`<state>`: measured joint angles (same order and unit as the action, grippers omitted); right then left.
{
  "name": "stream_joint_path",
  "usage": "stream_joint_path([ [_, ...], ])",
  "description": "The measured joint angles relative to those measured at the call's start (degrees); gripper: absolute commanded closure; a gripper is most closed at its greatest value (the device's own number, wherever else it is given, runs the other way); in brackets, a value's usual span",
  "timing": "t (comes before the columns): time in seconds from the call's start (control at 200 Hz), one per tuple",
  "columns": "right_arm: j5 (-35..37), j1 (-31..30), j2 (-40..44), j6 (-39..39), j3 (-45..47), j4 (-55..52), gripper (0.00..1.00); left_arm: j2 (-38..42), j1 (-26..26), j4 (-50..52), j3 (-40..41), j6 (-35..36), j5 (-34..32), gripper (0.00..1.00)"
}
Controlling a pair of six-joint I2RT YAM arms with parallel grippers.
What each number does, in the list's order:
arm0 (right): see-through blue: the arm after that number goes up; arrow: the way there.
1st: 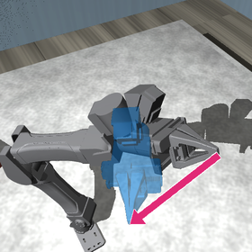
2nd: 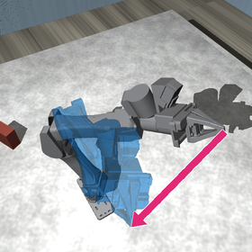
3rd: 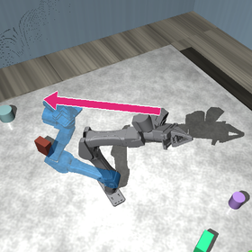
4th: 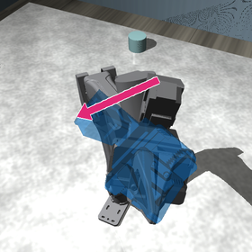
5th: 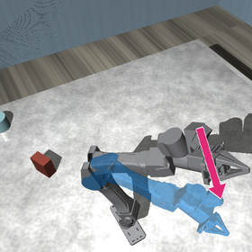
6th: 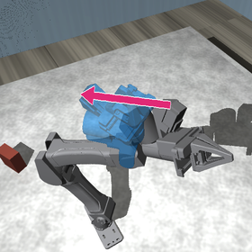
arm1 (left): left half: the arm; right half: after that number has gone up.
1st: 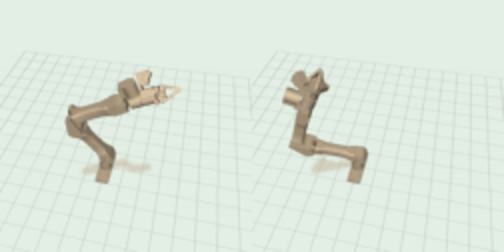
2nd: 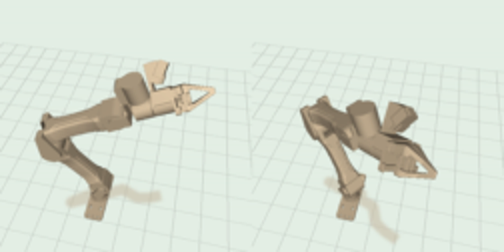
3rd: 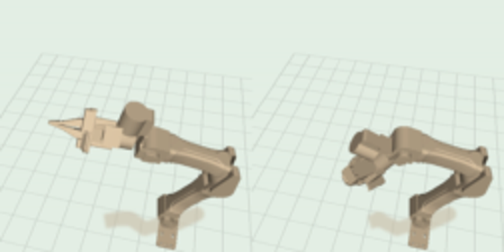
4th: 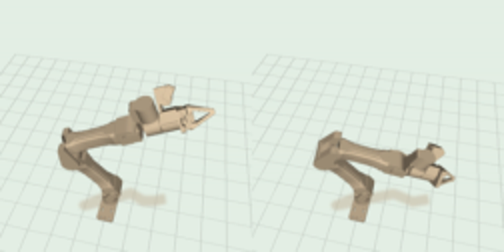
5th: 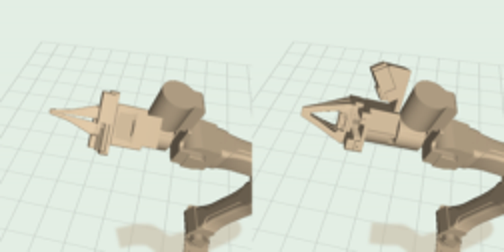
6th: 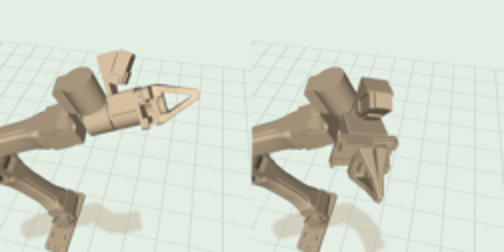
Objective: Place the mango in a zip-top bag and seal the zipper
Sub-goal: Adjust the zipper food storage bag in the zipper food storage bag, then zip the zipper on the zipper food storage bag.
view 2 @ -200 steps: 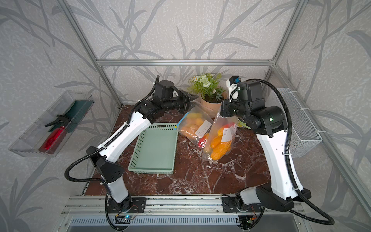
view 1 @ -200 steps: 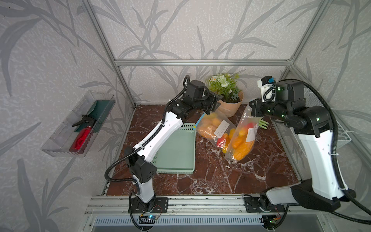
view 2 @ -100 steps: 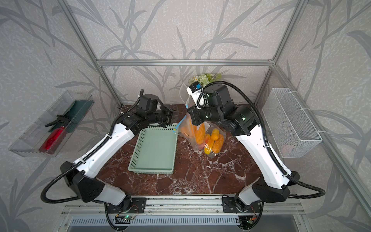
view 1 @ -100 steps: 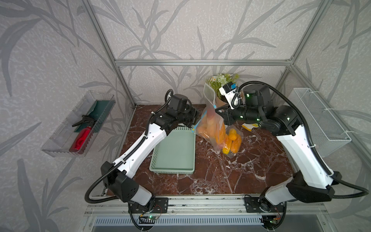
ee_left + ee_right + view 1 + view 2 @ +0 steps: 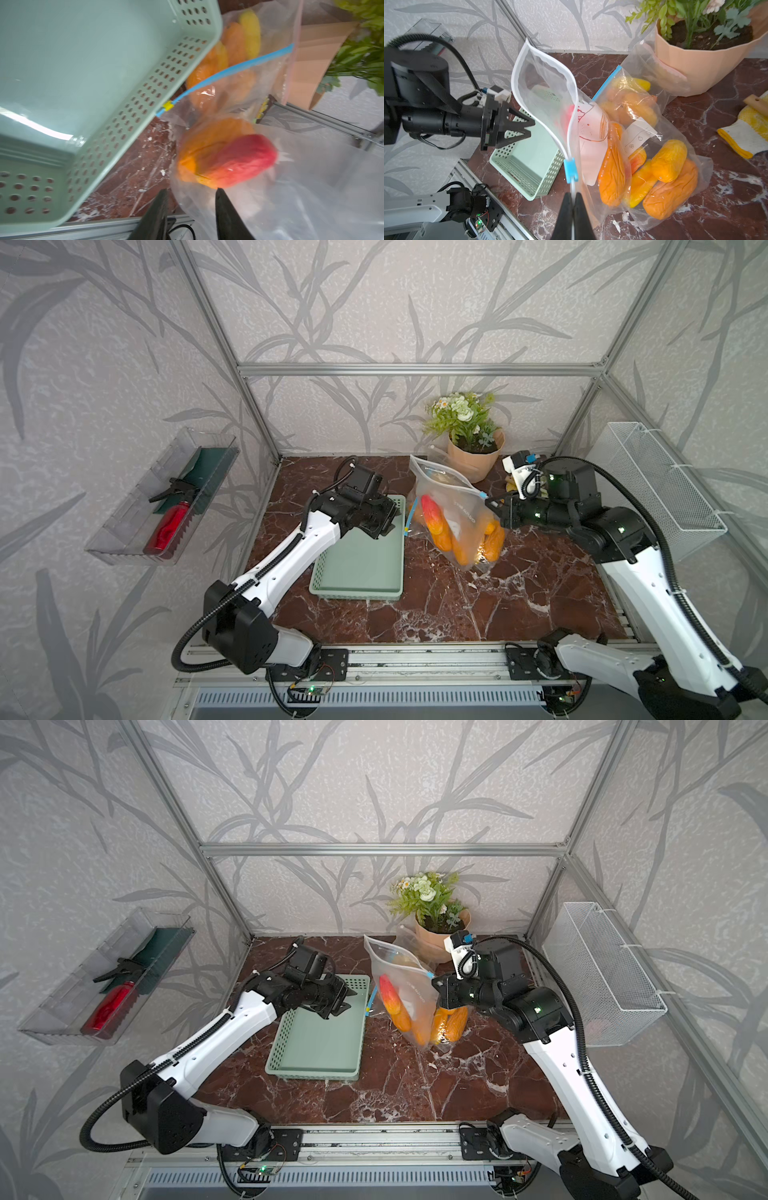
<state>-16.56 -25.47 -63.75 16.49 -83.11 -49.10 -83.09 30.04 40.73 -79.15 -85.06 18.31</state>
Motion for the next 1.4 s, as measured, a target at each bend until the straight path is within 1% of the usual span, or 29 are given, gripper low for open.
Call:
stream_joint_path([
  [0.11, -1.31, 0.00, -0.07, 0.02, 1.11, 1.25, 1.00, -5.20, 2.78, 0.68, -14.25, -0.98, 2.23, 0.60],
  [0.255, -1.95, -0.11, -0.39, -0.15, 1.11, 3.61, 1.00, -9.07, 5.42, 10.16, -31.47, -2.51, 4.79, 0.60],
  [0.365, -0.39, -2.38, -1.25, -1.79, 0.87, 5.20, 1.00, -10.19, 6.03, 17.33, -39.47, -3.58, 5.38, 0.58],
  [0.45, 2.27, -6.62, -2.84, -4.35, 0.42, 6.51, 1.00, -11.10, 5.99, 21.38, -43.58, -4.57, 5.40, 0.58],
  [0.55, 5.97, -11.45, -4.48, -7.43, 0.76, 9.09, 1.00, -12.76, 6.01, 24.48, -46.40, -5.75, 5.57, 0.58],
  [0.64, 9.09, -14.51, -4.48, -10.34, 2.82, 12.50, 1.00, -14.38, 6.43, 26.51, -46.66, -7.10, 6.05, 0.58],
  [0.885, 14.21, -19.37, -4.48, -17.33, 5.84, 16.87, 1.00, -18.58, 8.87, 30.01, -46.75, -9.51, 7.80, 0.58],
  [0.98, 15.52, -20.81, -4.48, -19.21, 6.05, 17.79, 1.00, -20.09, 9.33, 31.41, -48.33, -9.62, 8.33, 0.58],
  [1.065, 16.39, -21.55, -4.48, -20.26, 6.36, 18.14, 1.00, -21.62, 9.57, 33.05, -50.84, -9.22, 8.83, 0.62],
  [1.245, 18.03, -22.03, -4.48, -21.99, 6.49, 18.40, 1.00, -22.58, 9.62, 36.48, -51.89, -8.02, 9.66, 0.77],
  [1.399, 18.12, -22.34, -4.48, -22.80, 6.49, 18.34, 1.00, -23.67, 9.60, 38.69, -53.88, -6.88, 10.12, 0.80],
])
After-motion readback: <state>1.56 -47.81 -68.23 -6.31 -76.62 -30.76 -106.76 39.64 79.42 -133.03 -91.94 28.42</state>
